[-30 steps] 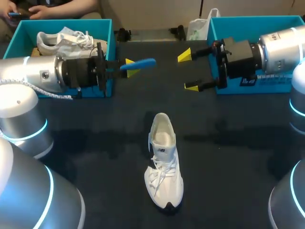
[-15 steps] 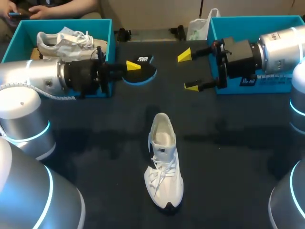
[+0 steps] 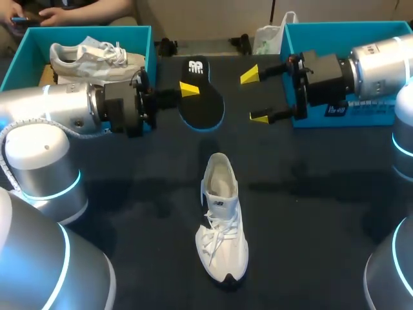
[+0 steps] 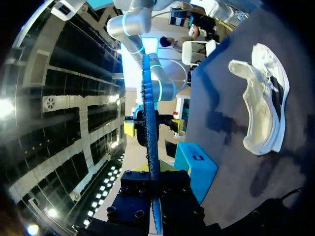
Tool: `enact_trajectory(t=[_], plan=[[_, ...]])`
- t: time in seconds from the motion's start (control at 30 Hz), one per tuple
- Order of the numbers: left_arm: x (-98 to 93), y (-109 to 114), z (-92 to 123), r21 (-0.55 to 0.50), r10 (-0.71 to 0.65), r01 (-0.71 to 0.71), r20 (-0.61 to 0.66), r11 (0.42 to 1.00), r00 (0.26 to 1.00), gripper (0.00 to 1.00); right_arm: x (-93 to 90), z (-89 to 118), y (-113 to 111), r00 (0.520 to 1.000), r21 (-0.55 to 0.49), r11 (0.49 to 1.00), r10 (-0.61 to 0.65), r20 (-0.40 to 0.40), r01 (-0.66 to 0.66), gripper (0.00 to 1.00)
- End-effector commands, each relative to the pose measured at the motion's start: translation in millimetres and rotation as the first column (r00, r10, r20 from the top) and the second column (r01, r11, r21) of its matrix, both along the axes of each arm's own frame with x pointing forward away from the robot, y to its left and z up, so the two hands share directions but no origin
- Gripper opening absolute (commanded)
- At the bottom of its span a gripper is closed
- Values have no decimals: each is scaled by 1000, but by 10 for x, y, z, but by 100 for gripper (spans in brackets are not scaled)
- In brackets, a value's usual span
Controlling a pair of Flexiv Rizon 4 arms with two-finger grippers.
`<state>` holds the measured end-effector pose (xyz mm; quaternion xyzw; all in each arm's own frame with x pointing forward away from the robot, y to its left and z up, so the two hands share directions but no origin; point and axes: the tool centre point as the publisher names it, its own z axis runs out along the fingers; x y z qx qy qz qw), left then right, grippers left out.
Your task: Take the shoe out of the shoebox, open the shoe tongue, remove and reinsert the insole, then place the shoe into the shoebox
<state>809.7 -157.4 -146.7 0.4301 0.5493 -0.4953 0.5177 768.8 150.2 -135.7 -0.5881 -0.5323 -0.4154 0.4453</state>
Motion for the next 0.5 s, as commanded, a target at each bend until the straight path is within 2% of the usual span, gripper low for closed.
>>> enact_trajectory(t=[0.03,0.27,0.5], plan=[[41,-71,-40,-7,5,-5,13,1000,1000,0,-20,4,85,1000,-15,1000,7,12,-7,100],[63,-216,-102,26,-8,6,80,1000,997,0,-78,-74,263,998,-33,998,50,26,-49,100],[104,-296,-130,33,-10,7,87,999,996,0,-117,-130,384,995,-55,995,86,51,-83,100]])
